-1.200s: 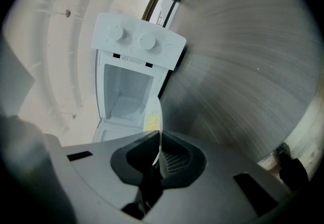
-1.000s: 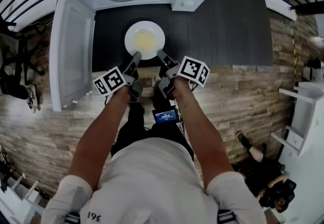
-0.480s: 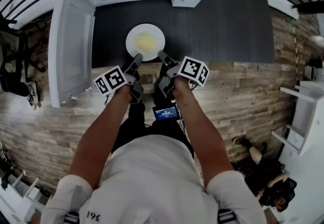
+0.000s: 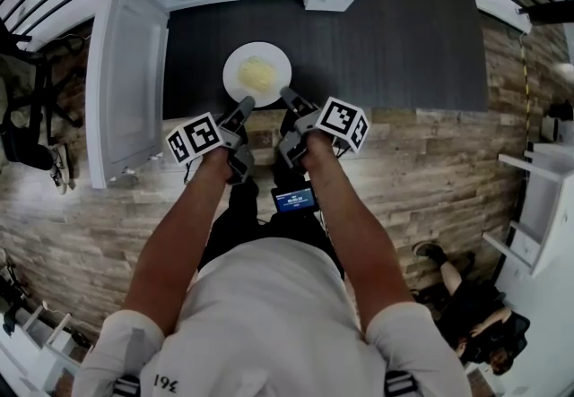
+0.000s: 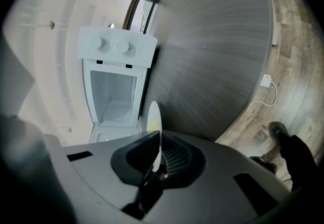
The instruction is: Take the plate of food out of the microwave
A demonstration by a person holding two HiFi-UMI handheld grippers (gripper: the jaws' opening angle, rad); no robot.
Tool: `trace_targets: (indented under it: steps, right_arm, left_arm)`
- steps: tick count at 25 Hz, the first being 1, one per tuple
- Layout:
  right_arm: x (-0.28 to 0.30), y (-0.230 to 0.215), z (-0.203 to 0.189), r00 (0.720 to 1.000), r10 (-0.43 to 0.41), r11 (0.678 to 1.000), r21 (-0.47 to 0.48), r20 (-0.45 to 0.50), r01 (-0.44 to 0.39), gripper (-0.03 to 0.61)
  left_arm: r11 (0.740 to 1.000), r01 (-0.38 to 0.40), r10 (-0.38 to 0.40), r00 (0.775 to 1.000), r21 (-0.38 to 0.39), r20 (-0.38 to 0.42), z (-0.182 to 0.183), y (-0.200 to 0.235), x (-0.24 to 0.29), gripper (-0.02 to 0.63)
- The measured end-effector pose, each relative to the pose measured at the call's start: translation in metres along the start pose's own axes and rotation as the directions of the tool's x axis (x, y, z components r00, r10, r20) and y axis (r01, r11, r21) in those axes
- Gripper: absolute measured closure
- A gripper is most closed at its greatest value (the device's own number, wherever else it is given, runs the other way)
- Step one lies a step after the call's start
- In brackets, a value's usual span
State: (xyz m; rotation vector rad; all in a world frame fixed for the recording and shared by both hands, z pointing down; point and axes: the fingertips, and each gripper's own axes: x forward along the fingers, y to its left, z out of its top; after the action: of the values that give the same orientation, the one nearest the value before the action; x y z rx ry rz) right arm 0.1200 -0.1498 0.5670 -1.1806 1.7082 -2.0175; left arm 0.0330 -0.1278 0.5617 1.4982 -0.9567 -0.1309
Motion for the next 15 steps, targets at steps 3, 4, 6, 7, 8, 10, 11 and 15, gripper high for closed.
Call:
trace_targets:
  steps: [3,4,6,7,8,10,11,15]
  right_arm:
    - [0.001,0.000,0.001,1.000,0.006,1.000,0.016,0.010,-0.006,0.563]
    - [0.002,0.000,0.001,1.000,0.006,1.000,0.020,0.014,-0.006,0.563]
    - [0.003,-0.001,0.002,1.000,-0.002,1.000,0.012,0.018,0.002,0.563]
    - [0.004,-0.002,0.003,1.000,-0.009,1.000,0.003,0.018,0.008,0.563]
    - [0.004,-0.003,0.003,1.000,-0.017,1.000,-0.006,0.018,0.017,0.563]
    - [0.005,-0.005,0.003,0.999,-0.042,0.999,-0.031,0.014,0.042,0.563]
    - [0.005,-0.006,0.003,0.998,-0.059,0.997,-0.049,0.011,0.060,0.563]
    - [0.006,-0.007,0.002,0.991,-0.132,0.982,-0.134,0.008,0.132,0.563]
  left_arm:
    - [1.000,0.013,-0.013,1.000,-0.009,0.003,-0.001,0.000,-0.003,0.531]
    - [1.000,0.019,-0.019,1.000,-0.011,0.002,-0.002,0.001,-0.004,0.531]
    - [1.000,0.026,-0.026,1.000,-0.009,0.004,-0.004,0.002,-0.007,0.531]
    - [1.000,0.026,-0.026,1.000,-0.001,0.006,-0.005,0.003,-0.009,0.531]
    - [1.000,0.026,-0.026,1.000,0.006,0.007,-0.006,0.005,-0.012,0.531]
    - [1.000,0.026,-0.026,1.000,0.006,0.007,-0.009,0.007,-0.015,0.531]
    - [1.000,0.026,-0.026,1.000,0.006,0.008,-0.010,0.008,-0.016,0.531]
    - [0.999,0.048,-0.048,0.999,-0.005,0.015,-0.012,0.005,-0.016,0.531]
